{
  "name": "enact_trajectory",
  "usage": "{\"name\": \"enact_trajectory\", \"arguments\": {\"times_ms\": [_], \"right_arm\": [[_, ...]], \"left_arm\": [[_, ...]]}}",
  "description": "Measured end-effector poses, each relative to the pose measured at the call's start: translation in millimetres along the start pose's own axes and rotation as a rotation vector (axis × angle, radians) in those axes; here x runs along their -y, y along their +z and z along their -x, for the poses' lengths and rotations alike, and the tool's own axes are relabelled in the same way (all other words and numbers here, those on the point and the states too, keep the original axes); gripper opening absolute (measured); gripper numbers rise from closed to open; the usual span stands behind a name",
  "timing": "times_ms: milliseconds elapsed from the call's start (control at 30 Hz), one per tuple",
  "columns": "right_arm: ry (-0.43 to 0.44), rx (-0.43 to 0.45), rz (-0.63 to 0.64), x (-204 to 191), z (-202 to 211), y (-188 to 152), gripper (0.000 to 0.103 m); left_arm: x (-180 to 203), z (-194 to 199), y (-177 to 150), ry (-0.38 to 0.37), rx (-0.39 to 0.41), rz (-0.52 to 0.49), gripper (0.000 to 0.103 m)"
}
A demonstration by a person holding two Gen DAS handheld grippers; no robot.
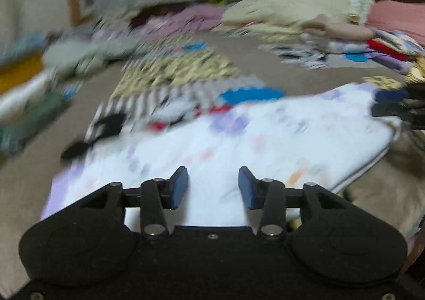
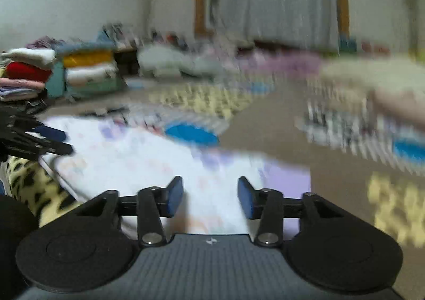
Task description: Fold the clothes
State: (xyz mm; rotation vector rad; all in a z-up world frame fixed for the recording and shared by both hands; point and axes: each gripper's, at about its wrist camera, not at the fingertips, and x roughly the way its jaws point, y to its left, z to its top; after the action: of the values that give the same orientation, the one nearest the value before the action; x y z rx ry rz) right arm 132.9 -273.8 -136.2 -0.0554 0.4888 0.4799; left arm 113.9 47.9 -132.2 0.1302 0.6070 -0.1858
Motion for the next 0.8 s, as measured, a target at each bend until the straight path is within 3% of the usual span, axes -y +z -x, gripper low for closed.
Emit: {"name": "enact_trajectory", "arguments": {"times_ms": [33, 100, 233, 367, 467, 533, 633, 700, 800], "right_arm": [[0.018, -0.065, -0.04, 7, -11, -7, 0.05], [0.014, -0.049, -0.032, 5, -12, -10, 0.05], [-0.013, -0.025, -0.013, -1, -7, -11, 0.049], [-0.042, 0.047, 0.054, -14, 9, -6, 0.054], [-0.013, -0.022, -0.005, -3, -4, -13, 0.057], [0.003, -0.025, -0.022, 1, -5, -13, 0.057], [0.008, -0.022, -0.037, 3, -2, -11, 0.057], [0.006, -0.004, -0.043, 2, 3, -8, 0.057], [0.004, 0.046, -0.085, 8, 20, -5, 0.059]], "left_arm": [[-6, -5, -5, -0.013, 0.002, 0.046, 0.05], [-14, -13, -11, -0.03, 0.002, 0.112, 0.051], [-5, -9, -2, -0.001, -0.016, 0.06, 0.051], [-18, 23, 2, 0.074, 0.055, 0.097, 0.049], [-37, 10, -14, 0.105, -0.016, 0.153, 0.051], [-41, 4, -24, 0.077, -0.005, 0.155, 0.051], [-43, 10, -7, 0.077, -0.037, 0.167, 0.052], [-48, 29, -3, 0.081, 0.018, 0.224, 0.054], [-68, 64, -18, 0.074, 0.093, 0.417, 0.06]]}}
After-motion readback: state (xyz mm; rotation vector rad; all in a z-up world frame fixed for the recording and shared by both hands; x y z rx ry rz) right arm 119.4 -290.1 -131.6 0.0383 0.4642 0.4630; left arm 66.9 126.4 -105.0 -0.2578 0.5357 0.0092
